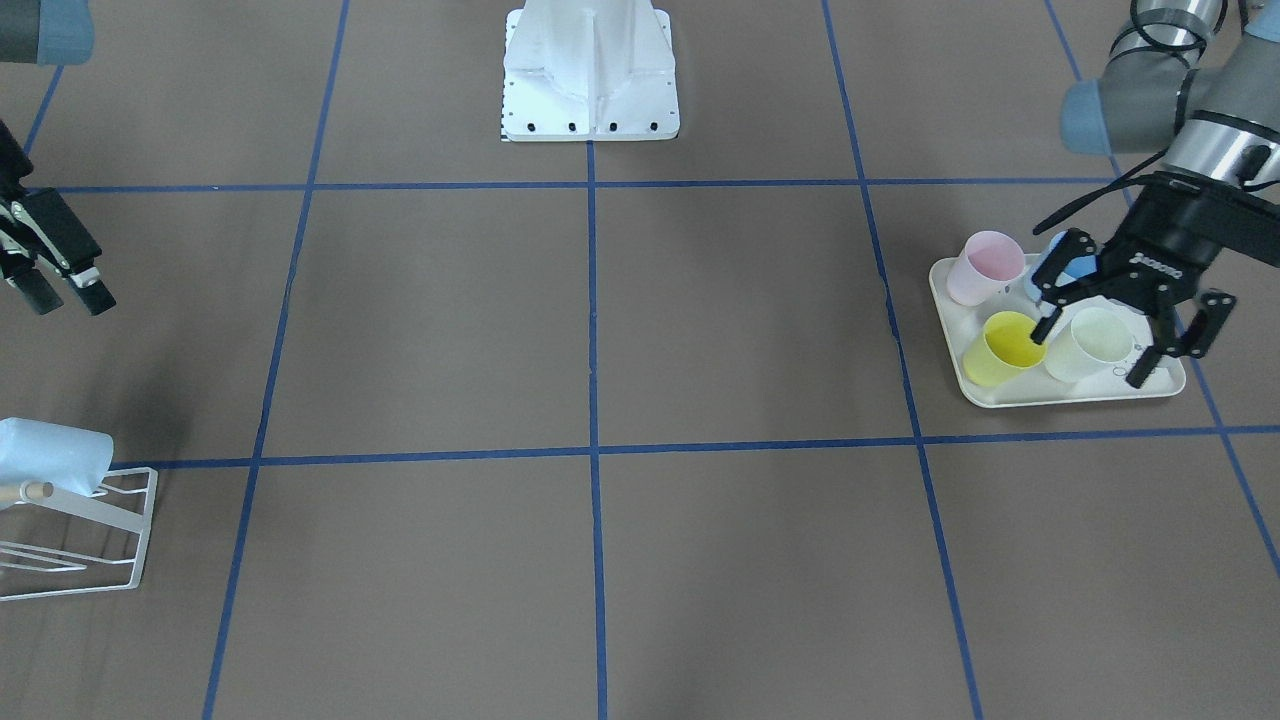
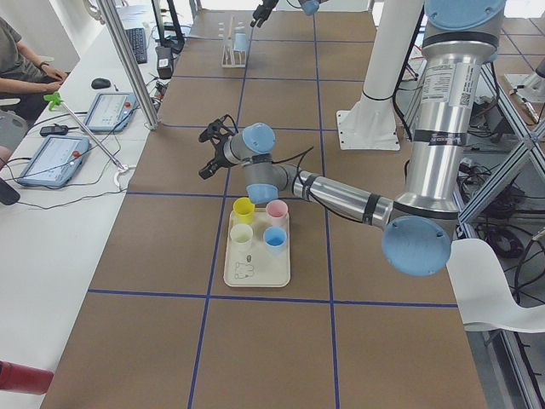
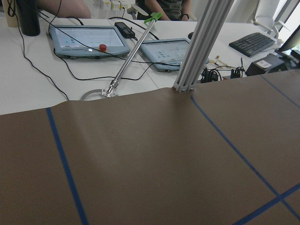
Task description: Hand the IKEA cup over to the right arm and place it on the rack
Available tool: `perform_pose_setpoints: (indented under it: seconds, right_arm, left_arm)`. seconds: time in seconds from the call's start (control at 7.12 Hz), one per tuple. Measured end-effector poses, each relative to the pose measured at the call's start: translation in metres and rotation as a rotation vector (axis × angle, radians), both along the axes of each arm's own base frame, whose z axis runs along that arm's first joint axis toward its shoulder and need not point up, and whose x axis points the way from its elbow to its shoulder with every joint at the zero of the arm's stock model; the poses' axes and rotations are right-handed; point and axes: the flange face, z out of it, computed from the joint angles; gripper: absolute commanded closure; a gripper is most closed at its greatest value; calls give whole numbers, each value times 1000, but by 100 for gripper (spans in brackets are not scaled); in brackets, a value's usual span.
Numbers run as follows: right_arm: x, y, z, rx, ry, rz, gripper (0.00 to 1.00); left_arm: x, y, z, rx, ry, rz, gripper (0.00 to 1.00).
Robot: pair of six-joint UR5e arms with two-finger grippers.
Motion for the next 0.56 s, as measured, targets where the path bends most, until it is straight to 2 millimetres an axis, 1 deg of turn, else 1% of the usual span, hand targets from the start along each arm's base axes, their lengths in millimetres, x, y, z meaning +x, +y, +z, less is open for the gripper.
perform_pose_setpoints:
  seconds: [0.14,0.28,0.42,0.56]
  right_arm:
    - [-9,7,-5,-6,-18,-22,0]
    - [-14,12,-8,-5,-28,-31,0]
    - [-17,16,-11,-19,-44,-33,0]
    - [-21,18,-14,-47,-75,-26,0]
  left_arm:
    - [-17,1,33,-19,-109,9,1]
    - [-26,3,65,-75,-178,38,3]
    - [-27,9,91,-134,-202,81,6]
    - [-24,10,110,-204,-209,114,6]
